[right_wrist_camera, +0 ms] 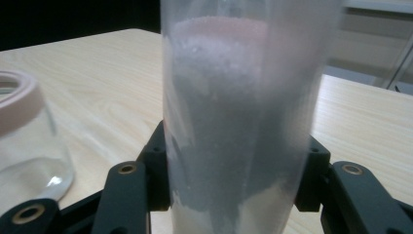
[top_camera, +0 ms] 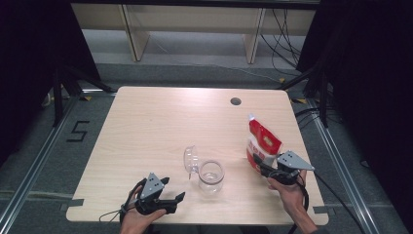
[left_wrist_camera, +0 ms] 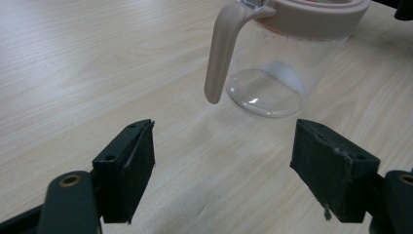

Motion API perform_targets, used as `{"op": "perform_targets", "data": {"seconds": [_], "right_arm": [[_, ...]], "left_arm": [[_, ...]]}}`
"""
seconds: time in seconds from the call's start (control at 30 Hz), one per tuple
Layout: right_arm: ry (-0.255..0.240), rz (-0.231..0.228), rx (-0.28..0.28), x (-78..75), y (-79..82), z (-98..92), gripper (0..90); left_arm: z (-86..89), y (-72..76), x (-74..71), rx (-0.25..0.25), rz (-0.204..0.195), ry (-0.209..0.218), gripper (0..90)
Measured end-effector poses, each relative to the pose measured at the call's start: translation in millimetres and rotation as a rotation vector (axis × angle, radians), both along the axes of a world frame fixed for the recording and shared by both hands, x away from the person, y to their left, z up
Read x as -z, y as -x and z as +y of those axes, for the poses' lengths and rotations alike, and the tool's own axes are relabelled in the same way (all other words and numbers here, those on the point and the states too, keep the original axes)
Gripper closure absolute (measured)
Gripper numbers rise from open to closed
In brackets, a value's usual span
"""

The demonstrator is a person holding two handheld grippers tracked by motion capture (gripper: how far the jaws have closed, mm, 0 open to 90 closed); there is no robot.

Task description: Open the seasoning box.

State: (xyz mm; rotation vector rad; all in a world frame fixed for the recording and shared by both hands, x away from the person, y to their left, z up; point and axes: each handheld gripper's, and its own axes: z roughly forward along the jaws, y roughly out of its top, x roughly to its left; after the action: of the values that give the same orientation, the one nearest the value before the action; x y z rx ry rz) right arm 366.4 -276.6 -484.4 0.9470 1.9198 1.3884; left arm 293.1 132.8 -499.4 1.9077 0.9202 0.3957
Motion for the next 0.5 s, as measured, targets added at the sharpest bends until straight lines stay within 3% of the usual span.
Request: {"op": "perform_targets", "data": {"seconds": [0.07, 0.17, 0.2, 0.3, 0.33, 0.37, 0.5], "right_arm": [[0.004, 0.011, 0.003, -2.3, 8.4, 2.6, 47.9], [0.047, -0.028, -0.032, -5.6, 14.4, 3.2, 48.0], [0.04, -0.046, -0.034, -6.2, 16.1, 4.8, 48.0], [0.065, -0.047, -0.044, -9.1, 23.4, 6.3, 48.1], [0.081, -0.084, -0.04, -9.3, 23.1, 5.8, 48.1], [0.084, -0.051, -0.05, -10.4, 26.8, 6.4, 48.1], [0.132, -0.086, -0.061, -12.9, 33.5, 3.7, 48.1]], "left_arm": [[-0.4, 0.5, -0.2, -0.007, 0.01, 0.005, 23.0], [-0.9, 0.6, 0.1, -0.004, 0.009, 0.003, 23.0], [-0.6, 0.4, 0.0, -0.004, 0.007, 0.0, 23.0], [-0.6, 0.3, 0.1, -0.004, 0.004, 0.004, 23.0], [-0.3, 0.7, 0.0, -0.008, 0.011, 0.004, 23.0], [-0.2, 0.4, -0.3, -0.008, 0.008, 0.005, 23.0], [-1.1, 0.5, 0.5, -0.012, 0.01, 0.013, 23.0]]}}
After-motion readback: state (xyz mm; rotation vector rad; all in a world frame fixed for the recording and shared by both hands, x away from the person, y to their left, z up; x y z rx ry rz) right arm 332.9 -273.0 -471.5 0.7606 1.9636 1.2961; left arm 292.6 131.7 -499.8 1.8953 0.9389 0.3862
